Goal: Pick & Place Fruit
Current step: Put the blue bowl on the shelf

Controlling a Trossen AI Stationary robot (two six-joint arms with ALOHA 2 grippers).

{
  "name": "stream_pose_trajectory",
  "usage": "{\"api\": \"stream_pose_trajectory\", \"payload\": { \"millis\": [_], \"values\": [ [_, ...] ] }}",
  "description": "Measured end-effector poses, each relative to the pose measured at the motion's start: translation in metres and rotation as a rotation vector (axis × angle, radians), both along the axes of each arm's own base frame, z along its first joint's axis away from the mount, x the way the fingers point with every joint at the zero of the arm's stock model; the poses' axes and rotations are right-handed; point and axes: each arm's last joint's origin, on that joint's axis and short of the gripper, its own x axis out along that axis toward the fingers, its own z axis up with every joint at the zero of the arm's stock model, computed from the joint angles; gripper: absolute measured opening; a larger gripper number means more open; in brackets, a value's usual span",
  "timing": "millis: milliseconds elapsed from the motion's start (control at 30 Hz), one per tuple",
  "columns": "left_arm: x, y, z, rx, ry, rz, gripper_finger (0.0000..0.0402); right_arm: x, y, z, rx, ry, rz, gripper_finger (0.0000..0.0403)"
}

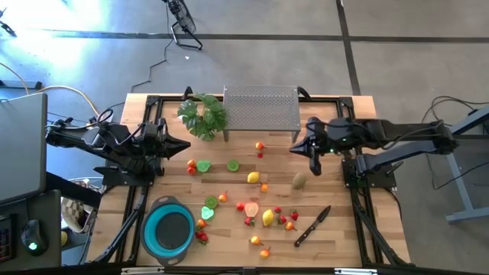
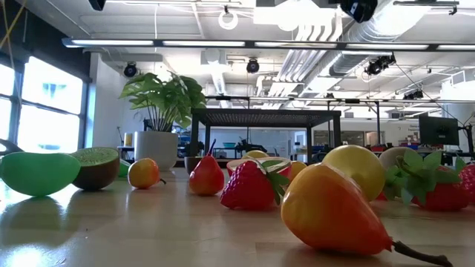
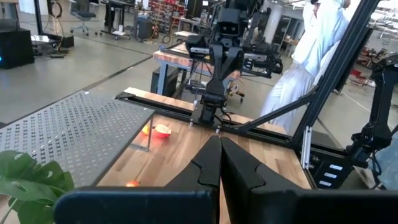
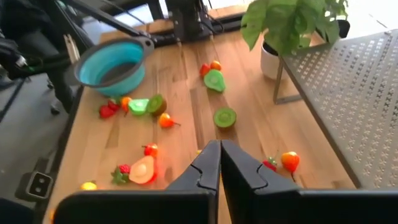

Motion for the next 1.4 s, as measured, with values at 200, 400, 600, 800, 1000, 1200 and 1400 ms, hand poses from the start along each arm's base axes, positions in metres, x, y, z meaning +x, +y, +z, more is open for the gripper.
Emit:
{"api": "stream_pose_trajectory", "payload": {
  "millis": [200, 400, 600, 800, 1000, 1200, 1400],
  "values": [
    [0.000, 0.000, 0.000, 0.000, 0.000, 0.000, 0.0000, 0.012, 0.000, -0.009, -0.034, 0.043, 0.007, 0.0089],
    [0.000, 0.000, 0.000, 0.000, 0.000, 0.000, 0.0000, 0.013, 0.000, -0.008, -0.056, 0.027, -0.008, 0.0200],
    [0.000, 0.000, 0.000, 0.005, 0.000, 0.000, 0.0000, 0.014, 0.000, -0.006, -0.055, 0.013, -0.009, 0.0280],
    [0.000, 0.000, 0.000, 0.011, 0.001, 0.001, 0.0000, 0.015, 0.000, -0.004, -0.060, -0.012, -0.005, 0.0302],
    [0.000, 0.000, 0.000, 0.011, 0.002, 0.001, 0.0000, 0.017, 0.002, -0.002, -0.043, -0.043, 0.058, 0.0293],
    [0.000, 0.000, 0.000, 0.012, 0.003, 0.000, 0.0000, 0.016, 0.002, -0.005, -0.032, -0.012, 0.079, 0.0280],
    [0.000, 0.000, -0.001, 0.013, 0.007, 0.001, 0.0000, 0.012, 0.002, -0.005, -0.034, 0.040, 0.078, 0.0280]
  ]
}}
